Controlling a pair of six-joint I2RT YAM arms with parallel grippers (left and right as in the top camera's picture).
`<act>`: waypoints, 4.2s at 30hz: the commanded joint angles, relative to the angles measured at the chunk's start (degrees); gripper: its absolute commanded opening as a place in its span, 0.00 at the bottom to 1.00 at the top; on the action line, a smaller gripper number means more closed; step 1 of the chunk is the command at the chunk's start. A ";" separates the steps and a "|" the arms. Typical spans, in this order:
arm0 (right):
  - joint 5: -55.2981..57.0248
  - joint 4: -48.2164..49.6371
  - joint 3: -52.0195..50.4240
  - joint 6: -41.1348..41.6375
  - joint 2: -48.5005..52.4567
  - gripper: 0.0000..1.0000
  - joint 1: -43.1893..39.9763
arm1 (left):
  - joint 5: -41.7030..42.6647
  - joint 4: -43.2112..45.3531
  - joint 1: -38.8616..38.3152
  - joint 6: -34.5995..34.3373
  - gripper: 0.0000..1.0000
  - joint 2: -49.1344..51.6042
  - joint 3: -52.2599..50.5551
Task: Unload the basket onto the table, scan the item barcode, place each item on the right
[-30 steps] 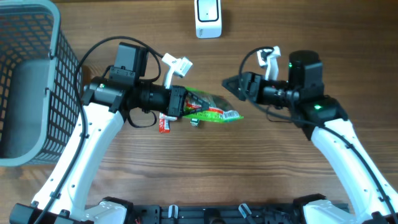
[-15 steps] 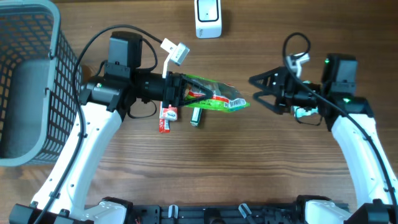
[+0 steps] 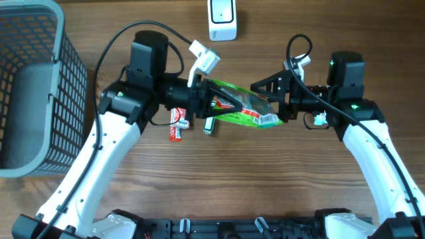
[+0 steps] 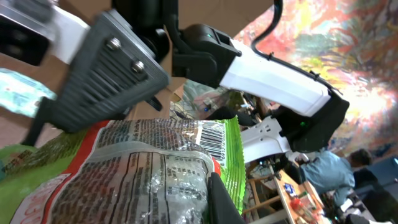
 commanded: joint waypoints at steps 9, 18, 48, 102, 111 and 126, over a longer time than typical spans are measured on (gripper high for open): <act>-6.80 1.77 0.20 9.44 0.50 1.00 2.93 | -1.38 2.95 -1.18 3.32 0.04 -0.02 0.39; -6.08 2.78 0.20 9.53 0.44 0.78 2.93 | -2.38 2.27 -2.38 3.28 0.04 -0.02 0.39; 0.68 22.84 0.20 -18.91 0.50 0.04 4.74 | -28.46 -16.85 -5.16 4.79 0.04 -0.02 0.39; 17.20 59.12 0.42 35.93 0.39 0.04 0.28 | -20.57 -3.08 -0.79 1.49 1.00 -0.02 0.39; 15.13 58.51 0.42 26.12 0.39 0.04 0.28 | -20.02 -3.10 4.04 -0.44 1.00 -0.02 0.39; 23.61 43.25 0.39 20.55 0.57 0.04 0.17 | -28.04 -6.08 3.21 -0.02 1.00 -0.02 0.39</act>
